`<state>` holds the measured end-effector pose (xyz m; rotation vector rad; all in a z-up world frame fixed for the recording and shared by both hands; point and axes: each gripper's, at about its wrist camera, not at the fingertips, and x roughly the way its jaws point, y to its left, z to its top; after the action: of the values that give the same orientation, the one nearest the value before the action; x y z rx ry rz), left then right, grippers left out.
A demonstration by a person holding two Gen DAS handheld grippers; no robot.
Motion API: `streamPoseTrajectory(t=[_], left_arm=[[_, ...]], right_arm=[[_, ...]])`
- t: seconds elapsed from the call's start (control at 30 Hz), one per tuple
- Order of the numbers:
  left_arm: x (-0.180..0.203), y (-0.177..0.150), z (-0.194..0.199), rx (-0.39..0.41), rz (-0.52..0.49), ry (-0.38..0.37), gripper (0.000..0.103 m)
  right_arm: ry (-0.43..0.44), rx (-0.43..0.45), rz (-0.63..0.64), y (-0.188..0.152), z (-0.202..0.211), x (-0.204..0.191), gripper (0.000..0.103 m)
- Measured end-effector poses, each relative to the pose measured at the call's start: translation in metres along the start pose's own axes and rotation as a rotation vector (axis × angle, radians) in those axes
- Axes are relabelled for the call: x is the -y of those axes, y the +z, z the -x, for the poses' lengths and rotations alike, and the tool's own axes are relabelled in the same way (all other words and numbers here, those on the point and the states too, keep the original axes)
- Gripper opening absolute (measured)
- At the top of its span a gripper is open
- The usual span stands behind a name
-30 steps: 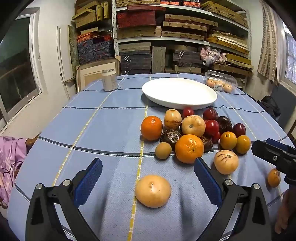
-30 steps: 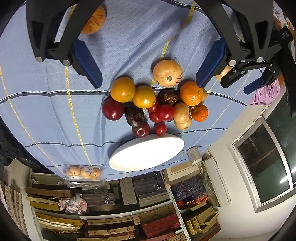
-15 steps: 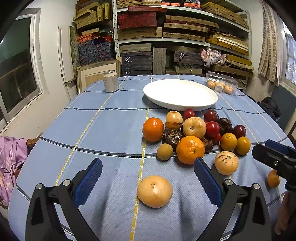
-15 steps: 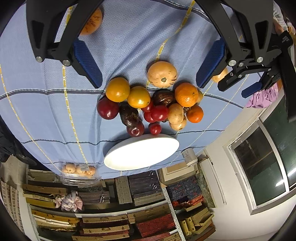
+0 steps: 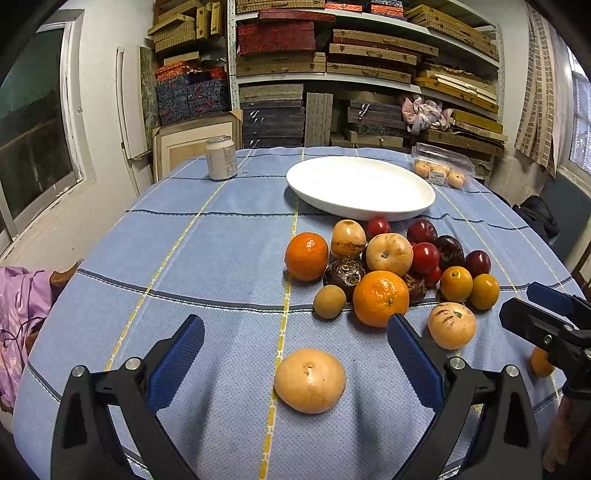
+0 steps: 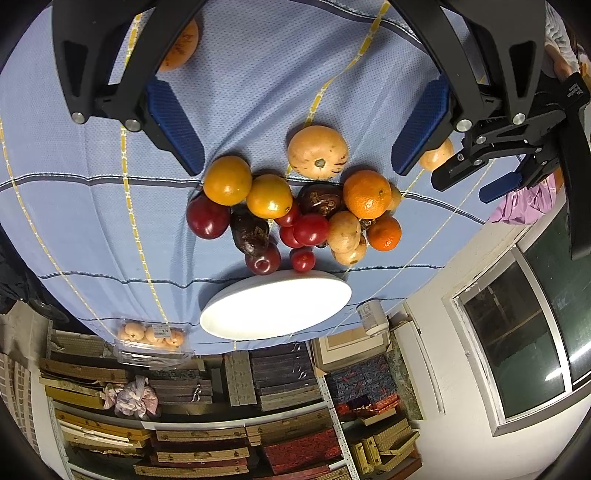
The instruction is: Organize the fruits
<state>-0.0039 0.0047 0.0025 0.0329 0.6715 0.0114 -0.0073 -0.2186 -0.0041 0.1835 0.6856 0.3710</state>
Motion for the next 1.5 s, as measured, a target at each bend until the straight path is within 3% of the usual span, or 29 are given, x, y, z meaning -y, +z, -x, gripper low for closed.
streamPoseTrajectory(t=[0.7,1.07,1.5], left_arm=[[0.0012,0.0006,0.0010,0.005,0.003,-0.002,0.100],[0.0021,0.0009,-0.0032,-0.002,0.005,0.010,0.100],[0.0026,-0.0003,-0.0059,-0.009,0.000,0.020,0.100]], right_arm=[[-0.029,0.008,-0.010,0.0007,0.0027,0.0029,0.099],[-0.106,0.024,-0.007,0.0007,0.0035,0.0054,0.099],[-0.123,0.034,-0.005,0.0009,0.0053,0.0059,0.099]])
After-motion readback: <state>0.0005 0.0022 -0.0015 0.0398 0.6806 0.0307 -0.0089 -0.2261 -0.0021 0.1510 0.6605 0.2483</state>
